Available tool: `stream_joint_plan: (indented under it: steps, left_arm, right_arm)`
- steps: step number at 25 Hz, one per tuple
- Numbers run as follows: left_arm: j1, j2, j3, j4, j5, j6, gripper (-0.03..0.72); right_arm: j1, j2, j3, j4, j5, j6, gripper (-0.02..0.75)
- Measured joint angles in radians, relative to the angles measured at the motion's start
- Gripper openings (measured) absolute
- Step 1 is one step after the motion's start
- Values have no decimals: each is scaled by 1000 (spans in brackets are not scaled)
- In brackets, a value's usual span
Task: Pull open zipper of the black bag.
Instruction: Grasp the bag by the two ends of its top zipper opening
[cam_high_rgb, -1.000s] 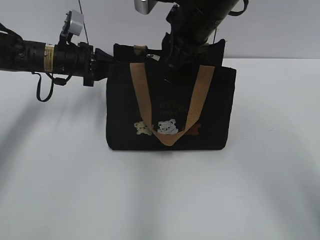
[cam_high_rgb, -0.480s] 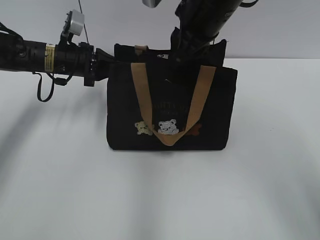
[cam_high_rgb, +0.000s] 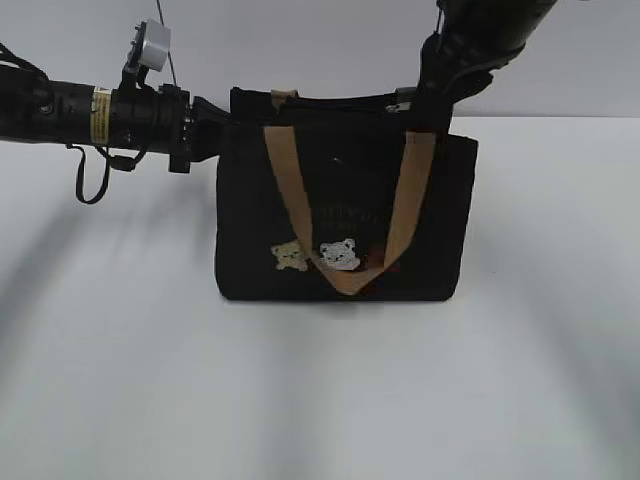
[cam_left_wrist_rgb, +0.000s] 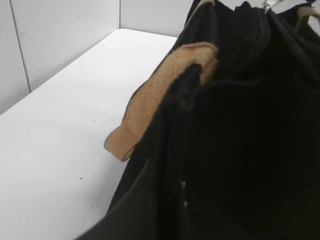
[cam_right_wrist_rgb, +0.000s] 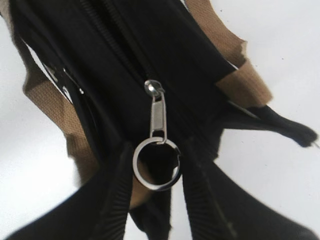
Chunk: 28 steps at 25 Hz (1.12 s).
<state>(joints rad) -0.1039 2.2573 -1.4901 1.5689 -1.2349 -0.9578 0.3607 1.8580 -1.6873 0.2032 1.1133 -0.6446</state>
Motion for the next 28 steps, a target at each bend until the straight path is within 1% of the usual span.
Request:
stream_joint_plan:
  steps: [7,11,16,19,22,25,28]
  left_arm:
    - [0,0,0,0,2,0,11]
    - [0,0,0,0,7,0,11]
    - [0,0,0,0,7,0,11]
    - [0,0,0,0,7,0,11]
    - [0,0,0,0,9,0,11]
    - [0,0,0,0,10,0,12]
    - [0,0,0,-2,12,-10,17]
  right_arm:
    - [-71,-36,0,-6,40,12,246]
    - [-75,-37,0,-19,40,14,246]
    - [-75,-37,0,-73,40,36,246]
    - [-75,-37,0,-84,40,50,246]
    - [-75,-37,0,-76,40,55,246]
    - [-75,-37,0,-40,40,57,246]
    - [-75,-37,0,-5,39,57,277]
